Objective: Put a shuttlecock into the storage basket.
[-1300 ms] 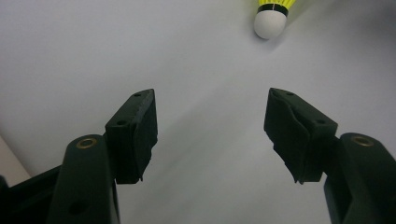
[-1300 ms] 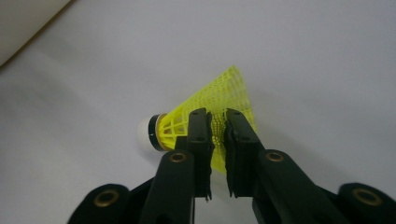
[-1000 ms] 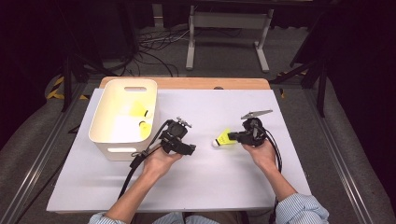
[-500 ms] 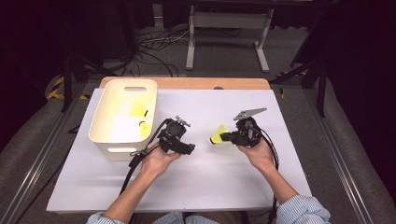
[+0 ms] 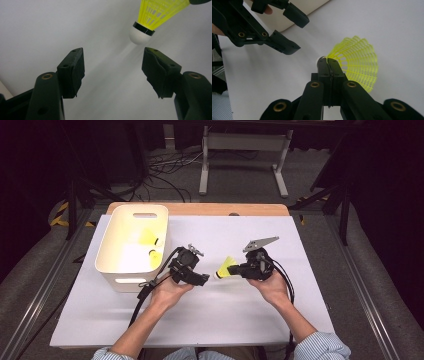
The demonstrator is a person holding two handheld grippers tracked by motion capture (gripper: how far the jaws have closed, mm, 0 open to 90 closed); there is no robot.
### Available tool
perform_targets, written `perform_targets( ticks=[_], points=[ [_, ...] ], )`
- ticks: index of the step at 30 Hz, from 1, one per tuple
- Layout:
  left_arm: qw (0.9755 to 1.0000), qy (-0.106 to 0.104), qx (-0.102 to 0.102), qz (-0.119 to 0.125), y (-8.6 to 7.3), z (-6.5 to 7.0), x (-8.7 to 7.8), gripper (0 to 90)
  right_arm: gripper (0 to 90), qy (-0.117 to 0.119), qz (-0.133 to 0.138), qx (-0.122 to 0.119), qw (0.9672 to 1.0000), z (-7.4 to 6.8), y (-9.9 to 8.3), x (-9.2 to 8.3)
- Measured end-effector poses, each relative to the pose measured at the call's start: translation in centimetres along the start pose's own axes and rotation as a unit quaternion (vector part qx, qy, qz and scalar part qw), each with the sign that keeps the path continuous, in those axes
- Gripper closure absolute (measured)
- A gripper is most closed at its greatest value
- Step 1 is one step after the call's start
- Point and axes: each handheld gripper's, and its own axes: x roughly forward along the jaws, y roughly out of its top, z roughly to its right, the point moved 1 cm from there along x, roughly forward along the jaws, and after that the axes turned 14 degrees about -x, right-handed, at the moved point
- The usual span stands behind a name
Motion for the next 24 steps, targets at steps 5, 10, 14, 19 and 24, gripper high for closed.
perform_targets(
  ticks=[5,10,14,19,24],
  points=[
    [1.0000,-0.003,0.004,-0.003,0.0,0.1,0.1,34.8,90.0,0.009,0.002,-0.001,1.0000,-0.3,0.2,0.3],
    [0.9999,-0.011,0.010,-0.002,-0.1,0.4,0.1,34.2,90.0,0.020,0.006,-0.003,0.9998,-0.7,0.5,0.5],
    [0.9997,-0.014,0.018,-0.006,-0.3,0.6,0.2,33.9,90.0,0.031,0.015,-0.006,0.9994,-1.2,1.0,0.7],
    [0.9995,-0.017,0.024,-0.005,-0.3,0.7,0.3,34.1,90.0,0.044,0.020,-0.015,0.9987,-1.7,1.6,1.0],
    [0.9991,-0.028,0.030,-0.011,-0.4,0.8,0.3,34.8,90.0,0.048,0.021,-0.015,0.9985,-1.8,1.8,1.2]
  ],
)
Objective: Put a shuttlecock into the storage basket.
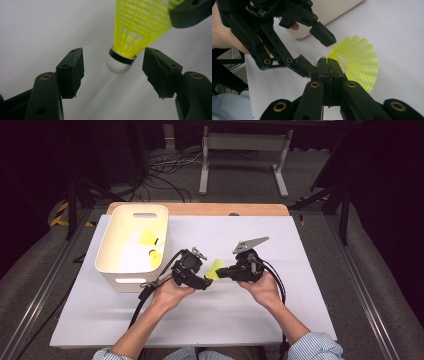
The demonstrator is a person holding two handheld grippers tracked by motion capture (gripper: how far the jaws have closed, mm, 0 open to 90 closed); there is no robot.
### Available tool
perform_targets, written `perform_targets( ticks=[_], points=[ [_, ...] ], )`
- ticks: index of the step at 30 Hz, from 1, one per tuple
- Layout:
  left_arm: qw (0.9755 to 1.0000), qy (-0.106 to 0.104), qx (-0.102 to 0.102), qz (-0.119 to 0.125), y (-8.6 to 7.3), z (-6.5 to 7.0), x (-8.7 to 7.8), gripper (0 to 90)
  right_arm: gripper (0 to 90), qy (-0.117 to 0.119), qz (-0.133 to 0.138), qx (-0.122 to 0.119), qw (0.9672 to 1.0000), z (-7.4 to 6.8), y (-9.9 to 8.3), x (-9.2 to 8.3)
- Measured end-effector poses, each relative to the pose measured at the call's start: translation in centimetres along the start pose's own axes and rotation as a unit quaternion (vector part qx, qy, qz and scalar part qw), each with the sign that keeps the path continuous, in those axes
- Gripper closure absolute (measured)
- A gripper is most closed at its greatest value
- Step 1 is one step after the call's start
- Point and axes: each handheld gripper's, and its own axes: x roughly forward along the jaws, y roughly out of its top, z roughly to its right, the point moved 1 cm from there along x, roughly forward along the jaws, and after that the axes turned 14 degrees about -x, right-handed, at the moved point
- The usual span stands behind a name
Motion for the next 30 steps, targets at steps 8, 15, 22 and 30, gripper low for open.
perform_targets(
  ticks=[8,15,22,30],
  points=[
    [0.9997,-0.005,0.010,-0.019,-0.13,0.30,0.72,37.5,90.0,0.015,0.010,0.001,0.9998,-0.27,0.24,0.38],
    [0.9995,-0.015,0.017,-0.023,-0.17,0.39,0.84,46.0,90.0,0.021,0.017,0.005,0.9996,-0.25,0.29,0.39],
    [0.9992,-0.012,0.024,-0.029,-0.25,0.38,0.88,56.5,90.0,0.021,0.017,0.009,0.9996,-0.19,0.22,0.38],
    [0.9986,-0.005,0.034,-0.039,-0.37,0.56,0.98,63.5,90.0,0.017,0.019,0.013,0.9996,0.07,0.04,0.39]
  ],
)
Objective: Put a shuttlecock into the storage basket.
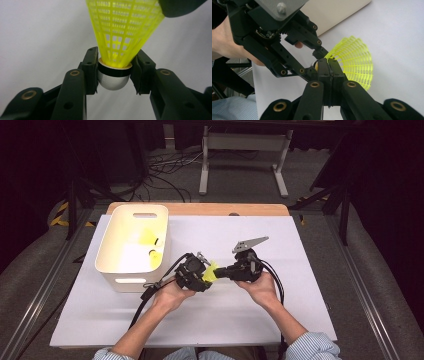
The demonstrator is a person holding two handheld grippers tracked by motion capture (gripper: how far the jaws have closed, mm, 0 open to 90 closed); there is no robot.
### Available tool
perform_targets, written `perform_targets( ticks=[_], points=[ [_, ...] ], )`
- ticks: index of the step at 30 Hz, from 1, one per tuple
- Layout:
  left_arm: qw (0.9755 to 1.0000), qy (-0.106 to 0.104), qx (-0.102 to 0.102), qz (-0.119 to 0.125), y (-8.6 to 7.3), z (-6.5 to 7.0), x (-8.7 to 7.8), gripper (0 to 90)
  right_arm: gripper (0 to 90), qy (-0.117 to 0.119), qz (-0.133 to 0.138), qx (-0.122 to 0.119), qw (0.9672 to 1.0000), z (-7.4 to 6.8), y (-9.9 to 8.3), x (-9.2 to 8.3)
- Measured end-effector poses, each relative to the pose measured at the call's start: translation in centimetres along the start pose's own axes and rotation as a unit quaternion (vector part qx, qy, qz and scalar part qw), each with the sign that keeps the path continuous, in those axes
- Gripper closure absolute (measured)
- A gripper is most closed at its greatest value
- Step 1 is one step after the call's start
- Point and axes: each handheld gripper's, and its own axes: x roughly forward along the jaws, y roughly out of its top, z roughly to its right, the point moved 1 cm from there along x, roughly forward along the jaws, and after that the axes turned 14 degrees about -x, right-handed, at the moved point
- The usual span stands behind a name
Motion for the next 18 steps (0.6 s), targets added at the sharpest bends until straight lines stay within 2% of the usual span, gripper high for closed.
perform_targets(
  ticks=[11,15,18],
  points=[
    [0.9999,0.012,0.000,-0.008,0.04,0.17,-0.12,64.6,89.2,-0.010,-0.002,0.000,0.9999,0.08,-0.11,0.15],
    [0.9997,0.018,-0.002,-0.017,0.14,0.21,-0.07,64.7,85.2,-0.023,-0.005,-0.008,0.9997,-0.04,-0.16,0.31],
    [0.9995,0.022,-0.013,-0.017,0.20,0.16,-0.10,64.7,79.0,-0.038,-0.007,-0.011,0.9992,-0.10,-0.22,0.23]
  ],
)
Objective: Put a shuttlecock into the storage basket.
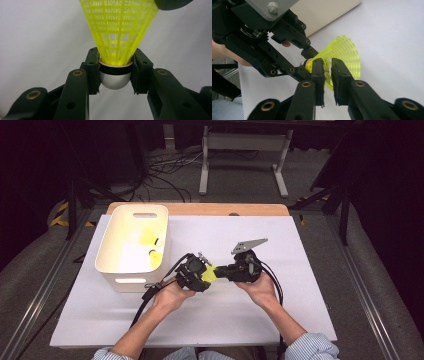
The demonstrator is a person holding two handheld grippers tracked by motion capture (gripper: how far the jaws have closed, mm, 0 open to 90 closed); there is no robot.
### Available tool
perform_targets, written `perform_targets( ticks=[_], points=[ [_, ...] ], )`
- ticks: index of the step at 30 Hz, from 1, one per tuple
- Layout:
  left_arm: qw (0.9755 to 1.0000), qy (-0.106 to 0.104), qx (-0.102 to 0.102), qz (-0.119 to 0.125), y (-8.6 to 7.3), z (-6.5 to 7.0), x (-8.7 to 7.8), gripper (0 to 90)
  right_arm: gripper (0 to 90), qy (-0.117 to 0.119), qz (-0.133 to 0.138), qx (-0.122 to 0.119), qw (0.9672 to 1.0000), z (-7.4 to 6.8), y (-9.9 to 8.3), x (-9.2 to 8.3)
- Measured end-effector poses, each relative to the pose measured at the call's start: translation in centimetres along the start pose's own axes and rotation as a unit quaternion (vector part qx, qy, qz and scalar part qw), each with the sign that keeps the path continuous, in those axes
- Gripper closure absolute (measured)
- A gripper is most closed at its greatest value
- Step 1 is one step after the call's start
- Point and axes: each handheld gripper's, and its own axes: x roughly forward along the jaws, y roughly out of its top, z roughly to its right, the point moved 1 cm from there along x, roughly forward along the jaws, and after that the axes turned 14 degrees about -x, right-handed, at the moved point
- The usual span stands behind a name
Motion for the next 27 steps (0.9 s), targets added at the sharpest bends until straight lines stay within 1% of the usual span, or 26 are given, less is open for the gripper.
perform_targets(
  ticks=[1,4,5,6,7,8,9,12,14,15,19,21,22,23,24,25,26,27],
  points=[
    [1.0000,0.001,-0.002,-0.001,0.0,-0.1,0.0,64.8,76.2,-0.003,0.001,0.000,1.0000,0.0,-0.1,-0.1],
    [1.0000,0.004,-0.006,-0.003,0.0,-0.2,-0.1,64.8,65.8,-0.026,0.001,0.002,0.9997,0.1,-0.3,-0.5],
    [1.0000,0.004,-0.007,-0.005,0.0,-0.2,-0.2,64.8,63.2,-0.031,0.003,0.003,0.9995,0.2,-0.4,-0.6],
    [0.9999,0.004,-0.009,-0.006,0.0,-0.2,-0.2,64.8,58.8,-0.042,0.008,0.001,0.9991,0.2,-0.6,-0.9],
    [0.9999,0.004,-0.009,-0.006,0.0,-0.2,-0.2,64.8,58.8,-0.042,0.008,0.001,0.9991,0.2,-0.6,-0.9],
    [0.9999,0.004,-0.011,-0.007,0.1,-0.2,-0.2,64.8,54.0,-0.054,0.012,0.000,0.9985,0.2,-0.9,-1.1],
    [0.9999,0.004,-0.011,-0.007,0.1,-0.2,-0.2,64.8,54.0,-0.054,0.012,0.000,0.9985,0.2,-0.9,-1.1],
    [0.9998,0.005,-0.015,-0.007,0.2,-0.3,-0.2,64.9,48.3,-0.074,0.022,-0.004,0.9970,0.2,-1.3,-1.5],
    [0.9998,0.008,-0.015,-0.008,0.2,-0.3,-0.3,64.8,45.3,-0.081,0.028,-0.003,0.9963,0.2,-1.5,-1.7],
    [0.9998,0.006,-0.018,-0.007,0.2,-0.3,-0.3,64.8,43.5,-0.085,0.030,-0.004,0.9959,0.2,-1.6,-1.8],
    [0.9997,0.008,-0.021,-0.005,0.2,-0.4,-0.5,64.8,36.1,-0.106,0.044,-0.007,0.9934,0.2,-2.2,-2.4],
    [0.9997,0.009,-0.021,-0.006,0.2,-0.4,-0.6,64.8,32.6,-0.116,0.047,-0.003,0.9922,0.2,-2.5,-2.6],
    [0.9997,0.008,-0.022,-0.006,0.2,-0.4,-0.7,64.8,29.4,-0.122,0.049,-0.003,0.9913,0.2,-2.7,-2.8],
    [0.9997,0.009,-0.023,-0.006,0.2,-0.4,-0.7,64.8,29.4,-0.122,0.049,-0.003,0.9913,0.2,-2.7,-2.8],
    [0.9997,0.009,-0.022,-0.005,0.2,-0.4,-0.8,64.8,28.0,-0.128,0.051,-0.003,0.9905,0.2,-2.9,-2.9],
    [0.9997,0.008,-0.025,-0.004,0.3,-0.4,-0.9,64.8,25.4,-0.139,0.054,-0.001,0.9889,0.2,-3.1,-3.3],
    [0.9997,0.008,-0.025,-0.004,0.3,-0.4,-0.9,64.8,25.4,-0.139,0.054,-0.001,0.9889,0.2,-3.1,-3.3],
    [0.9997,0.009,-0.024,-0.003,0.3,-0.4,-0.9,64.8,24.7,-0.143,0.054,0.001,0.9882,0.2,-3.3,-3.4]
  ],
)
